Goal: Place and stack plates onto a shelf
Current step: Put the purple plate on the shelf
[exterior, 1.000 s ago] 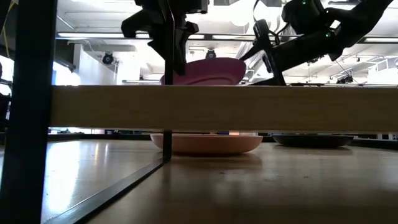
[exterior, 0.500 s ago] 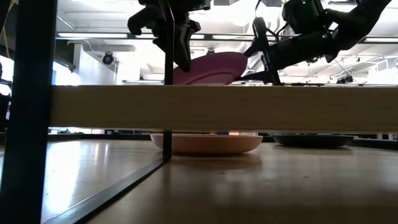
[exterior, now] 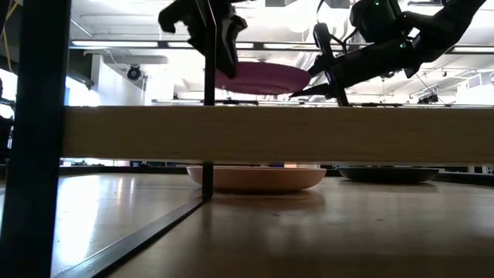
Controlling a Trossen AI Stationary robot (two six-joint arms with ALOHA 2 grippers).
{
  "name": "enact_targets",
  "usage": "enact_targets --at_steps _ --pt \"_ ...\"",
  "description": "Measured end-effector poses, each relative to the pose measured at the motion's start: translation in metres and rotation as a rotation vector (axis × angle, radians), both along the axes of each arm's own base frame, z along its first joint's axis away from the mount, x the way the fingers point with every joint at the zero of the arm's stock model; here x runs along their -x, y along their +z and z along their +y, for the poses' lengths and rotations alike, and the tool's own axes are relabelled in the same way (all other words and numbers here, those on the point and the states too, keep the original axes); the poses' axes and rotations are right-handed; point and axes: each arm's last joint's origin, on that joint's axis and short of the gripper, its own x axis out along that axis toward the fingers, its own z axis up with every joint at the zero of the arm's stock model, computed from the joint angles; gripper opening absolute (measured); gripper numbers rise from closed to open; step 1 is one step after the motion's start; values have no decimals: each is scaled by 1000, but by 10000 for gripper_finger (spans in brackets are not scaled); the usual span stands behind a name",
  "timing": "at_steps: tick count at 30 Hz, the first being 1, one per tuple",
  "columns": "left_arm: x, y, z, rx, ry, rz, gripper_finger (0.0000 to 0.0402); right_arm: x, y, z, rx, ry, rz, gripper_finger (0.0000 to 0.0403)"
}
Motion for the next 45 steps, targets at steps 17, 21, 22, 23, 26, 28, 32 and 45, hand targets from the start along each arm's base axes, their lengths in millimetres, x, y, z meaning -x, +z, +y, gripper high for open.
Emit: enact_targets --at_steps 17,21,22,23,26,28,32,45 --pt "96 87 40 197 463 -373 128 47 17 -38 88 71 114 6" --pt "129 79 41 250 532 -572 129 71 30 -27 175 101 175 4" --pt "135 76 41 275 540 -629 129 76 33 -24 214 112 179 4" --pt "141 74 40 304 546 -689 129 80 37 -21 254 123 175 4" --pt "157 65 40 401 559 -854 129 91 48 -11 337 152 142 3" --pt "165 58 40 468 572 -958 129 96 52 -5 339 169 129 3" --pt "172 42 40 568 585 -1102 129 98 50 3 286 199 147 2" --pt "174 37 40 564 566 -1149 129 55 18 51 157 505 271 1"
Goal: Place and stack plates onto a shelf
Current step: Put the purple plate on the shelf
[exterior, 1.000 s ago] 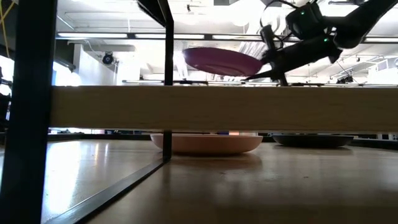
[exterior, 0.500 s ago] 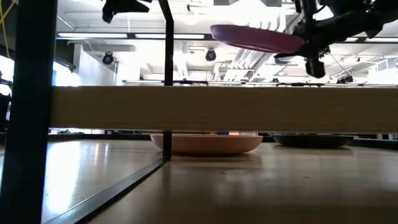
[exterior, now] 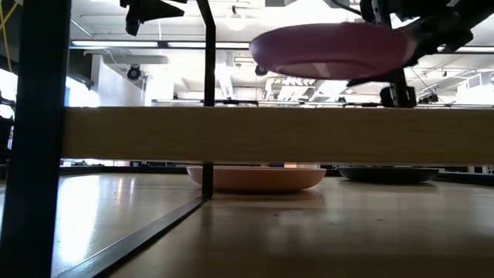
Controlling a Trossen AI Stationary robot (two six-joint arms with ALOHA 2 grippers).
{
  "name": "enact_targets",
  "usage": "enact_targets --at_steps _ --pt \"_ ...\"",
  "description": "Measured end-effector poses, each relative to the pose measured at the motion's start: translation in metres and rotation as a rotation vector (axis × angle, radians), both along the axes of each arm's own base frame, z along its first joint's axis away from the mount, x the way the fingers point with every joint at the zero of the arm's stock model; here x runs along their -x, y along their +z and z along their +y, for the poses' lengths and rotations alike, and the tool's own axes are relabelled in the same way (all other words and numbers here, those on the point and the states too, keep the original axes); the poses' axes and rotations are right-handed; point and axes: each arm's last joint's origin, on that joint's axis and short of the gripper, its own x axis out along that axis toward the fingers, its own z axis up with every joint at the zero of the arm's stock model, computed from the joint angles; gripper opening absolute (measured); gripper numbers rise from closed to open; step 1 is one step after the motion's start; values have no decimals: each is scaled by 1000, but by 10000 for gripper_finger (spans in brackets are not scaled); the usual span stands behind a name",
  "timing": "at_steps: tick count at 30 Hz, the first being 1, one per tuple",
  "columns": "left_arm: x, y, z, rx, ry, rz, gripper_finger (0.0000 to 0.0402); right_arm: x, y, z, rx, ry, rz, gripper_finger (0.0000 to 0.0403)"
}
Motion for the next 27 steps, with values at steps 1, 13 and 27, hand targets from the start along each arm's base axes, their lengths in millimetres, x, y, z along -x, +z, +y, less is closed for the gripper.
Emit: enact_targets --at_steps 1,13,27 --pt "0 0 0 0 1 1 129 -3 -4 6 -4 27 25 1" --pt "0 0 1 -19 17 3 129 -47 -1 55 168 283 237 1" --pt "0 0 1 -31 16 9 129 -89 -16 67 202 449 250 11"
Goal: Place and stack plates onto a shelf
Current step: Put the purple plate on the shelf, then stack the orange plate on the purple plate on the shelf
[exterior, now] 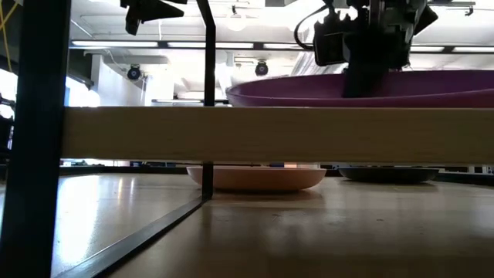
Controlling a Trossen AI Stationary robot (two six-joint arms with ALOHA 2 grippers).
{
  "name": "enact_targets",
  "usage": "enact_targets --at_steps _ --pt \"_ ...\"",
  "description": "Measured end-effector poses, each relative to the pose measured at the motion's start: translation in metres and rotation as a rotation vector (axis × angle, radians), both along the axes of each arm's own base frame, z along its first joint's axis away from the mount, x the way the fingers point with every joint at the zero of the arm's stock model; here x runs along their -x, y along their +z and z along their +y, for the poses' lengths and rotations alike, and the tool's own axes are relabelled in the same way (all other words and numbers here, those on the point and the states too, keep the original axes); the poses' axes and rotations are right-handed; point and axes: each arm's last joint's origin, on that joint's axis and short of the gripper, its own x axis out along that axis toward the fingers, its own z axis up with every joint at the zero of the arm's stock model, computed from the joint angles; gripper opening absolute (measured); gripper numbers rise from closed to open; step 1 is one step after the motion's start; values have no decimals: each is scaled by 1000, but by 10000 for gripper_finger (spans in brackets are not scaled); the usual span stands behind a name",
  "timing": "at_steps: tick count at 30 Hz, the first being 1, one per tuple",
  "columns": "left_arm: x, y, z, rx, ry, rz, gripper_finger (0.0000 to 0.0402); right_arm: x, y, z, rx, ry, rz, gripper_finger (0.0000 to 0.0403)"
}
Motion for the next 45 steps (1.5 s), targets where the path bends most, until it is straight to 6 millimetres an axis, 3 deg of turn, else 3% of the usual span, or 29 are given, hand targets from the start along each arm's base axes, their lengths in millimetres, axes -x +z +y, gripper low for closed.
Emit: enact_targets --at_steps 10,16,24,32,37,41,45 --pt "0 0 0 -5 0 2 129 -2 -8 8 8 39 19 74" --pt "0 0 0 -28 -1 12 129 -2 -8 10 23 61 4 145" --pt "0 0 0 -28 -1 13 129 8 1 -12 42 74 27 223" --pt "0 -2 0 -6 0 25 129 60 26 -33 263 -52 -4 223" --pt "1 -6 0 36 5 46 129 98 13 -37 174 -219 -72 212" --pt "1 -5 0 53 7 27 129 109 15 -40 117 -372 -302 205" --pt "0 -1 0 50 -5 -10 129 107 31 -47 235 -526 -593 204"
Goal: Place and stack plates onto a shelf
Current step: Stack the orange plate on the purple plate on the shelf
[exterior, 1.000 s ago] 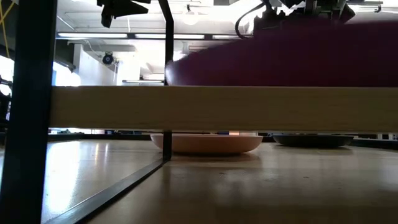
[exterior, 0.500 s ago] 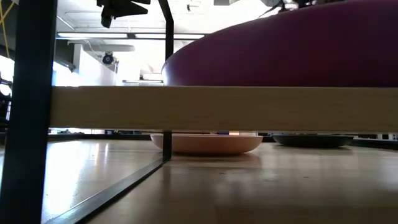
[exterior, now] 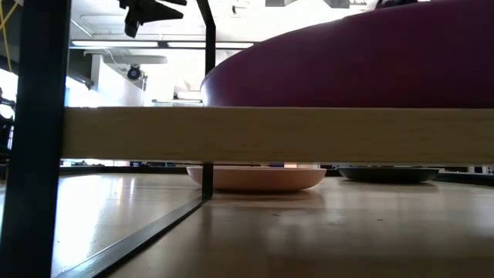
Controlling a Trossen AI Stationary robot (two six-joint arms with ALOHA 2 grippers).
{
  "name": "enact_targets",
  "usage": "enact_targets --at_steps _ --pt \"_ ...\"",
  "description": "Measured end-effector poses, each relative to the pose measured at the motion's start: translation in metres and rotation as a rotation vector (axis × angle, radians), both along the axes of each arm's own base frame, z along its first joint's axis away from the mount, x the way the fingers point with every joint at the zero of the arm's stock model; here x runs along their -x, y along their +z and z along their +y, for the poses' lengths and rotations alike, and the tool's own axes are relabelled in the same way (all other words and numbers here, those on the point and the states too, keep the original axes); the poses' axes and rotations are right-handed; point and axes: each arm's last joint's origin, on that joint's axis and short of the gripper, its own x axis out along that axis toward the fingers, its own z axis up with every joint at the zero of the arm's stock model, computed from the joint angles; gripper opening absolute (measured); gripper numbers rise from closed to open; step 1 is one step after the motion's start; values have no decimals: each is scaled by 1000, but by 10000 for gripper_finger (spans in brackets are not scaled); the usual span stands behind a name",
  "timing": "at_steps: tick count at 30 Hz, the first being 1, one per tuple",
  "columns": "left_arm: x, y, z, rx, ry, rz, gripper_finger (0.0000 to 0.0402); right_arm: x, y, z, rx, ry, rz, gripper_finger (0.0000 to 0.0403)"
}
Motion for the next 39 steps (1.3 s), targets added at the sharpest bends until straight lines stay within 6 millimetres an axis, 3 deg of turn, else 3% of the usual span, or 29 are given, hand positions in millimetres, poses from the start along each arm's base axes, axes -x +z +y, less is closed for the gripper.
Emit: enact_targets --at_steps 5,13,21,39 --pt "-1 6 -1 -23 -58 -56 129 -4 22 -8 205 -78 -194 204" --pt "-3 13 -4 -46 -146 -131 129 -4 30 -13 216 -89 -269 204" --pt "-3 -23 -4 22 -146 -374 129 -4 30 -12 213 -79 -270 204" --pt "-3 -36 -3 -42 -114 -264 129 -13 19 -12 110 -97 -227 204"
